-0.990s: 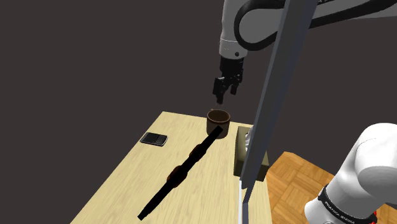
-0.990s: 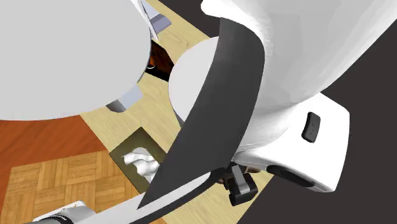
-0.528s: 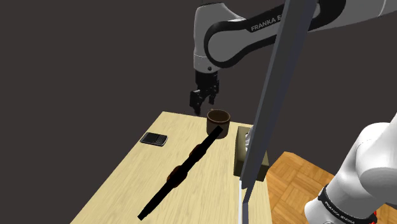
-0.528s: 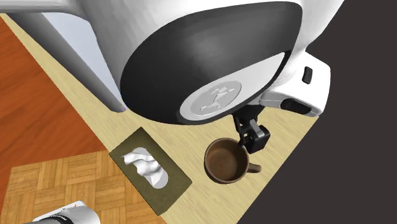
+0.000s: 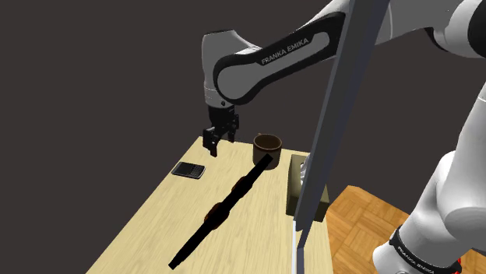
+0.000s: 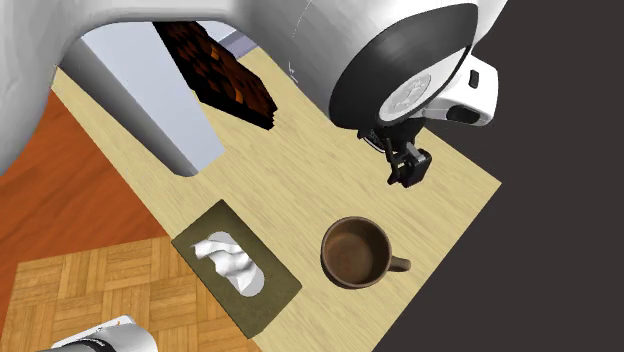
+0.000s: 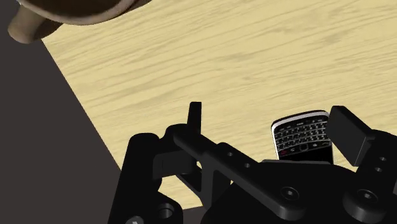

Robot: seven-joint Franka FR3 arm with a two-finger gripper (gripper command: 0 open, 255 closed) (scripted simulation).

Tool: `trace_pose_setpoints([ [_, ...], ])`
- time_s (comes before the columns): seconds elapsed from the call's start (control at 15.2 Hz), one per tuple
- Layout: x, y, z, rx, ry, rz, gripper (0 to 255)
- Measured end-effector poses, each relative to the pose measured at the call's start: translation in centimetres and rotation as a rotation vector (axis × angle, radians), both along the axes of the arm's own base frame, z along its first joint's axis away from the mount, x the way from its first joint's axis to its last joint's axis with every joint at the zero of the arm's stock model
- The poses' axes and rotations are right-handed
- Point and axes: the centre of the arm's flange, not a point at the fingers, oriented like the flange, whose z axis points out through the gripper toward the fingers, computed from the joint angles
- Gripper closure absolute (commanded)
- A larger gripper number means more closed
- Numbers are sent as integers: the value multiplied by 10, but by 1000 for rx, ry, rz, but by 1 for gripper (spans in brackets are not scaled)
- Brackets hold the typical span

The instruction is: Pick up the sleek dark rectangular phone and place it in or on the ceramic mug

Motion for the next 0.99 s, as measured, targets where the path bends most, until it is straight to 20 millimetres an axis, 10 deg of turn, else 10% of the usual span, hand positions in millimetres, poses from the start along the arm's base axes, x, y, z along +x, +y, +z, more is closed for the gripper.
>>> trace_pose_setpoints([
  [0.46, 41, 70, -41, 20, 17, 74, 0],
  [0.99, 44, 77, -80, 22, 19, 82, 0],
])
